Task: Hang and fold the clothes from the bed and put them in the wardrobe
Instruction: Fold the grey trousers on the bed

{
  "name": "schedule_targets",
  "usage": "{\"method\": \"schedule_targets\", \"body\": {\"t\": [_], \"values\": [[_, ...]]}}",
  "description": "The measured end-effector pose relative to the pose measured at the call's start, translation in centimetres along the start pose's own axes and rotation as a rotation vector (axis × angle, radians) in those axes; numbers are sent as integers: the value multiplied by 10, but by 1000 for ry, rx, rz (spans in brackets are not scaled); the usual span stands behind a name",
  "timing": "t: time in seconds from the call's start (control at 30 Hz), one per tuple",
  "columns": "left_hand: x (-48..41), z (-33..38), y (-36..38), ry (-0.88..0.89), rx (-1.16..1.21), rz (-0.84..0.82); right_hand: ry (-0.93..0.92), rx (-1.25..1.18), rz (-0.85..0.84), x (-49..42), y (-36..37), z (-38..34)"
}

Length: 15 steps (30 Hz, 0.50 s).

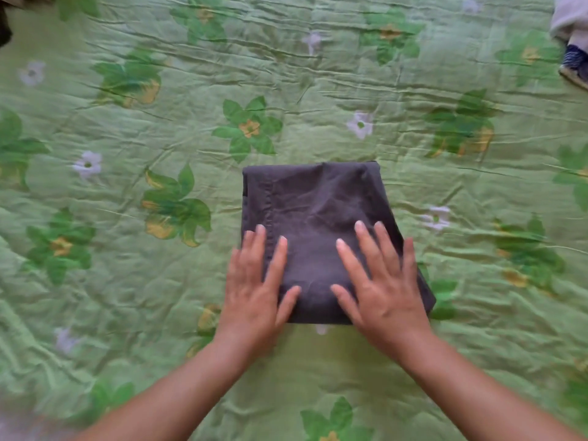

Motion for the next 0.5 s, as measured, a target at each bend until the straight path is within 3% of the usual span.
{"method": "schedule_targets", "body": {"t": [0.07, 0.2, 0.27, 0.4, 0.5], "values": [[0, -5, 16, 88, -179, -149, 17, 95, -137, 4, 19, 1], [-15, -15, 30, 11, -248, -307, 133, 152, -356, -15, 36, 7], [-15, -11, 26, 30, -254, -279, 90, 154, -299, -15, 33, 3], [-68, -22, -2, 132, -226, -22, -48, 101, 2, -53, 17, 4], [-134, -38, -14, 14, -260, -92, 60, 146, -28, -115, 11, 10]]}}
Point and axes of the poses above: each hand's wrist, its own x-axis away from the middle knuckle, its own y-axis out of the palm, z = x × y, the point moved 1 cm from there along -x, towards the middle knuckle, and after that the axes turned 6 degrees about y, right-handed, at the moved point
